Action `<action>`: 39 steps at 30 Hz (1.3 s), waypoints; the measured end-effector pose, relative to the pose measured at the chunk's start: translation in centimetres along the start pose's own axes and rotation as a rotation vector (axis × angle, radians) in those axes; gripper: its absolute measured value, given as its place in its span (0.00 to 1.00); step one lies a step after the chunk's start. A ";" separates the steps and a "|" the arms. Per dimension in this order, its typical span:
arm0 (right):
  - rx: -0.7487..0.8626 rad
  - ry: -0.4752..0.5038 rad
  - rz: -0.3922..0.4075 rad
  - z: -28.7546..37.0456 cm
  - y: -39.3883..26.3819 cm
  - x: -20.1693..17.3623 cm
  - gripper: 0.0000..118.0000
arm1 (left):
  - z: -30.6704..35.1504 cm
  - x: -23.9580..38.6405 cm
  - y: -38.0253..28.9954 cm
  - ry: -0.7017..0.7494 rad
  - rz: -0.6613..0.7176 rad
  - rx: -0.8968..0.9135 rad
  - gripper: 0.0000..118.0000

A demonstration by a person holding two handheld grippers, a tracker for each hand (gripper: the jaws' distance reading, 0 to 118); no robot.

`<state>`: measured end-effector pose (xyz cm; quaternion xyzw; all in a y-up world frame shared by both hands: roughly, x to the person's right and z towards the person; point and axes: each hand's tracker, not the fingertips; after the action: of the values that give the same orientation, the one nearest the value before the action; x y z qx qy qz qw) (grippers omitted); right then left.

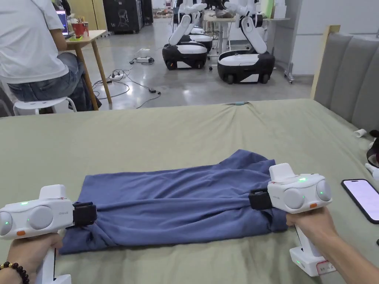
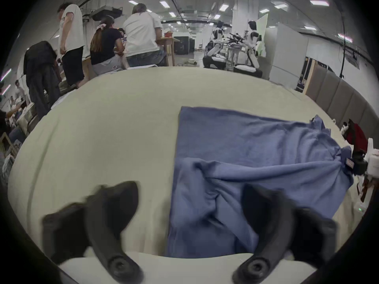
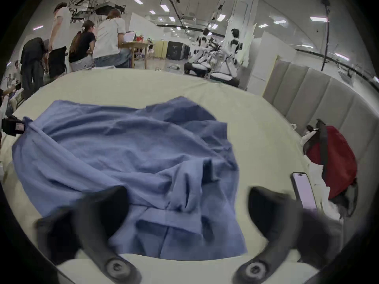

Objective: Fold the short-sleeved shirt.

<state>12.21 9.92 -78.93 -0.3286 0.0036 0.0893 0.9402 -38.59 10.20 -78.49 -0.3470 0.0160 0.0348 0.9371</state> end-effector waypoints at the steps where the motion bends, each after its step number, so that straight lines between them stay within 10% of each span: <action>1: 0.065 0.030 -0.040 2.1 0.0 0.1 0.94 | 1.2 -0.1 0.1 -0.018 0.008 0.040 0.97; 6: 0.025 0.067 -0.092 8.2 -1.2 0.3 0.83 | 7.0 -0.3 -1.2 -0.028 0.011 0.078 0.92; 8: 0.037 0.061 -0.084 10.5 -2.0 0.1 0.61 | 9.1 -0.3 -2.4 -0.033 0.001 0.101 0.67; 10: 0.034 0.053 -0.092 11.5 -3.0 0.1 0.19 | 10.8 -0.3 -3.7 -0.020 -0.025 0.109 0.20; 12: 0.018 0.082 -0.115 12.6 -3.5 0.2 0.00 | 11.8 -0.7 -4.7 -0.048 -0.039 0.098 0.00; 20: 0.038 0.088 -0.109 13.5 -3.3 0.0 0.00 | 13.2 -1.4 -4.7 -0.045 -0.042 0.116 0.00; 21: 0.042 0.090 -0.107 13.8 -3.3 -0.2 0.00 | 12.9 -1.4 -4.7 -0.046 -0.037 0.114 0.09; 24: 0.048 0.098 -0.102 13.9 -3.3 -0.4 0.00 | 10.9 -1.2 -4.9 -0.008 -0.045 0.076 0.88; 25: 0.041 0.103 -0.110 13.6 -3.3 -0.5 0.00 | 10.0 -1.1 -5.1 0.033 -0.056 0.057 0.99; 39: -0.037 0.121 -0.075 6.7 -5.2 -1.2 0.00 | -0.1 -2.0 -5.0 0.023 -0.053 -0.098 0.82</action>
<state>11.53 9.85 -70.42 -0.3507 0.0467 0.0342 0.9347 -40.18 6.24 -75.25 -0.3929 0.0158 0.0069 0.9194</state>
